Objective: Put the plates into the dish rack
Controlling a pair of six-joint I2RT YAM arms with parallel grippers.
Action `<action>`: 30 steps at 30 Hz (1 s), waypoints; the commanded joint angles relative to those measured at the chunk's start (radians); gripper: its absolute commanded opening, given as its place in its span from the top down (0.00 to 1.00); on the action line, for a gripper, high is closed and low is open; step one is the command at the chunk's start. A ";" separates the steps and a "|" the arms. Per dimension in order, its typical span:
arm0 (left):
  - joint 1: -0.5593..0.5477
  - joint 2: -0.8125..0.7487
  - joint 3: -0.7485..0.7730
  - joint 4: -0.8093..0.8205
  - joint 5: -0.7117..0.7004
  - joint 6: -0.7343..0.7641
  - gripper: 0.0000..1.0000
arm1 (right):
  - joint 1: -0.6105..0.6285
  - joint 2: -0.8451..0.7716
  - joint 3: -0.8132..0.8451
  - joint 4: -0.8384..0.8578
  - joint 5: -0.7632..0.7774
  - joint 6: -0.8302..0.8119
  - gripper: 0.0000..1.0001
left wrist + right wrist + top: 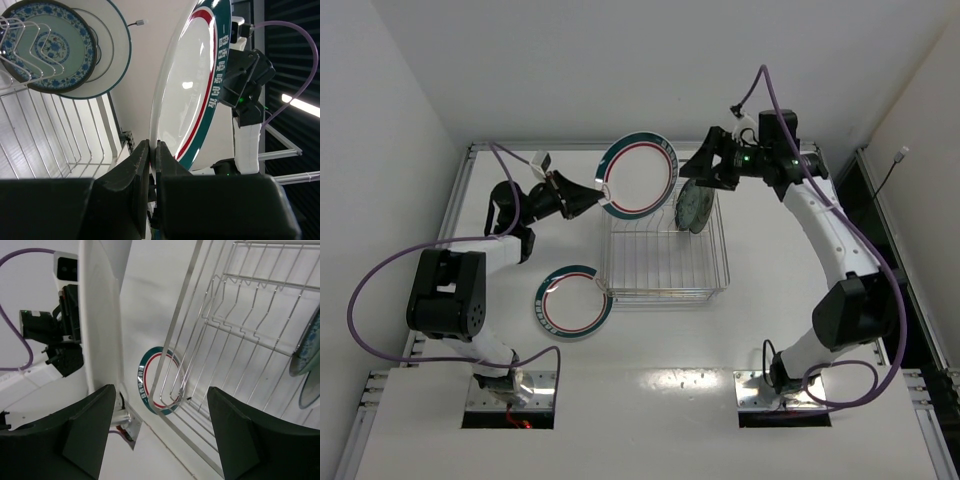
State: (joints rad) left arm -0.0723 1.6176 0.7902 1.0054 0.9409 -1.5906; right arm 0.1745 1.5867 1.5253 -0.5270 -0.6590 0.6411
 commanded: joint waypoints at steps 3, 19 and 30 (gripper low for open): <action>0.008 -0.007 0.046 0.030 0.002 0.044 1.00 | 0.013 0.002 0.013 0.113 -0.068 0.020 0.29; 0.008 0.002 0.057 -0.054 0.002 0.098 1.00 | 0.023 0.002 0.032 0.191 -0.110 0.049 0.29; 0.008 0.002 0.057 -0.054 0.012 0.098 1.00 | 0.063 0.039 -0.025 0.179 -0.110 0.037 0.29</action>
State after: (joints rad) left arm -0.0704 1.6234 0.8040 0.8764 0.9394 -1.5009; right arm 0.2199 1.6058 1.5204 -0.3878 -0.7444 0.6857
